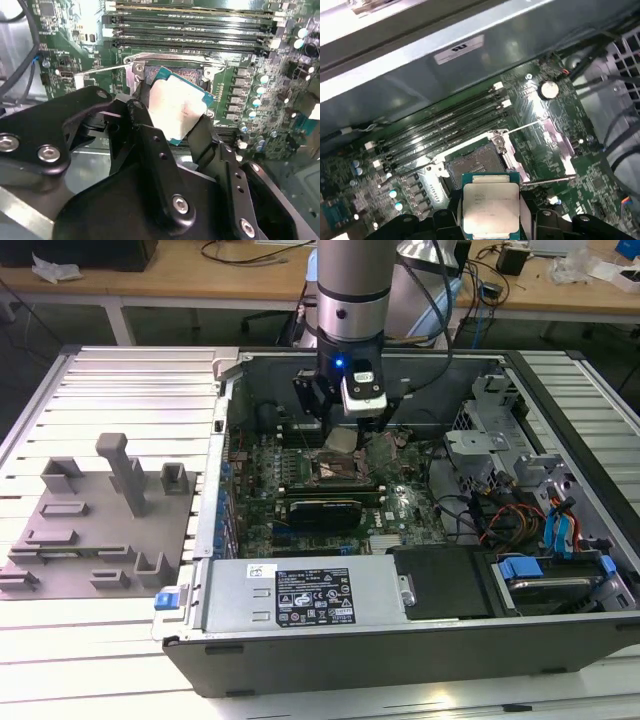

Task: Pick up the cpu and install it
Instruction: 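Place the cpu into insertion slot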

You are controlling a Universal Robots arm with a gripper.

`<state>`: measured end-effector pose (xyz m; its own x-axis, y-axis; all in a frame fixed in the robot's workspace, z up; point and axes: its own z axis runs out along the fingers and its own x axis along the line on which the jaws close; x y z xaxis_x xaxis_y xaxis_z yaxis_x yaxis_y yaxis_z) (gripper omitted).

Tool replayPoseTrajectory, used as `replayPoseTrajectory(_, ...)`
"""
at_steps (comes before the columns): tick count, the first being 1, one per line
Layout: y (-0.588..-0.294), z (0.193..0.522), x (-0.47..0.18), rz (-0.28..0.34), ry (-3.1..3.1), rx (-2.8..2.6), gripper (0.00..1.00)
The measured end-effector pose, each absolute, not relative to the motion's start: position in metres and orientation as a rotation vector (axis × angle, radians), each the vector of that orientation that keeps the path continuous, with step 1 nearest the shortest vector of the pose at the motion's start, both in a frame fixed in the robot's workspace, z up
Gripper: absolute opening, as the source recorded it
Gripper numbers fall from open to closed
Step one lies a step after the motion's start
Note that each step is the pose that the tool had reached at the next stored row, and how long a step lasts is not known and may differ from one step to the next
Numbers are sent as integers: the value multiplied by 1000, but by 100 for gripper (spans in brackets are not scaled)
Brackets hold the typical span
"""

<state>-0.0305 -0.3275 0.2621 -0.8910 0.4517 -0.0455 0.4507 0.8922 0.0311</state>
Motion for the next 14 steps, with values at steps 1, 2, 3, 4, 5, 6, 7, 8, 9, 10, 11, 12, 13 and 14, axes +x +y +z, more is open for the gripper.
replayPoseTrajectory(1,-328,262,-30,28,2984,800,55)
replayPoseTrajectory(2,-328,262,-30,27,2968,856,55)
replayPoseTrajectory(3,-328,262,-30,25,2950,916,55)
replayPoseTrajectory(4,-328,262,-30,24,2942,941,55)
replayPoseTrajectory(5,-328,262,-30,24,2937,957,55)
replayPoseTrajectory(6,-328,262,-30,23,2931,973,55)
replayPoseTrajectory(7,-328,262,-30,23,2921,1002,55)
replayPoseTrajectory(8,-328,262,-30,22,2913,1024,55)
replayPoseTrajectory(9,-328,262,-30,22,2908,1039,55)
replayPoseTrajectory(10,-328,262,-30,21,2903,1054,55)
replayPoseTrajectory(11,-328,262,-30,20,2893,1080,55)
replayPoseTrajectory(12,-328,262,-30,20,2887,1095,55)
replayPoseTrajectory(13,-328,262,-30,20,2882,1109,55)
replayPoseTrajectory(14,-328,262,-30,19,2876,1124,55)
